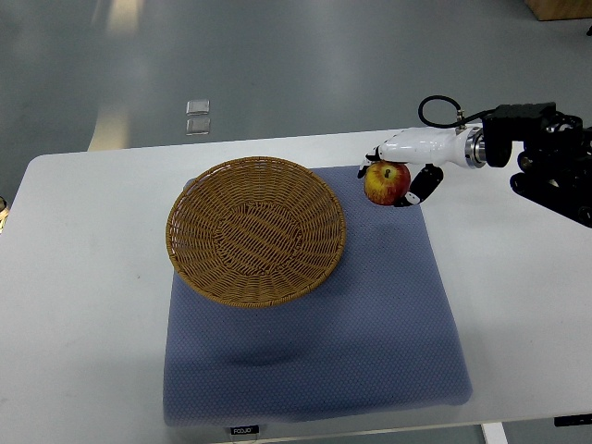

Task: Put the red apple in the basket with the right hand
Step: 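Carry the apple with the right hand over into the wicker basket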

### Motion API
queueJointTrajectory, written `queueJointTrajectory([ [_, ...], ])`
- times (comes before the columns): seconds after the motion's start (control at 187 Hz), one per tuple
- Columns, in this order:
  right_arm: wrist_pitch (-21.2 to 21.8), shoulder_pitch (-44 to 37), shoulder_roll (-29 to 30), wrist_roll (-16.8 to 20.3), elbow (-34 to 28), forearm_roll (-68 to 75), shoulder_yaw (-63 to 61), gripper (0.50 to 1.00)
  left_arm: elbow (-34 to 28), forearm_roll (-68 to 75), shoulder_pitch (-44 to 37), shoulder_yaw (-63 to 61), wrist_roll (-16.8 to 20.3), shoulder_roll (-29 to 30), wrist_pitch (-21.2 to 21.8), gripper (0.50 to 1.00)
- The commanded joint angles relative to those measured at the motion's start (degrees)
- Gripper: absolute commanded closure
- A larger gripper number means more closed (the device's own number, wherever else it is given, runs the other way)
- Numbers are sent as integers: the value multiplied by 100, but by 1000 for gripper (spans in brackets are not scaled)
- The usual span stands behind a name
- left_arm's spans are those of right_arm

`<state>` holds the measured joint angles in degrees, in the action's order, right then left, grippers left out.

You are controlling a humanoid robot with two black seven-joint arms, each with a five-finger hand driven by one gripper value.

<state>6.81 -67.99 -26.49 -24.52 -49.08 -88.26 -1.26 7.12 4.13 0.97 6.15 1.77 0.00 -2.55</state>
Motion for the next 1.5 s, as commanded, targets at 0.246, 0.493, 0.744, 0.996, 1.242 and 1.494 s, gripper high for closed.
queueJointTrajectory([
  [0.246, -5, -557, 522, 35, -5, 89, -50, 783, 0, 0, 0, 0, -1, 0, 0, 500],
  [0.493, -154, -504, 1340, 35, 4, 142, -67, 781, 0, 0, 0, 0, -1, 0, 0, 500],
  [0.744, -268, -223, 1823, 52, 83, 142, -67, 779, 0, 0, 0, 0, -1, 0, 0, 500],
  [0.996, -585, 40, 2096, 52, 83, 142, -102, 775, 0, 0, 0, 0, -1, 0, 0, 500],
  [1.242, -620, 102, 2139, 61, 83, 142, -111, 744, 0, 0, 0, 0, -1, 0, 0, 500],
  [1.494, -699, 146, 2148, 61, 83, 142, -111, 687, 0, 0, 0, 0, -1, 0, 0, 500],
])
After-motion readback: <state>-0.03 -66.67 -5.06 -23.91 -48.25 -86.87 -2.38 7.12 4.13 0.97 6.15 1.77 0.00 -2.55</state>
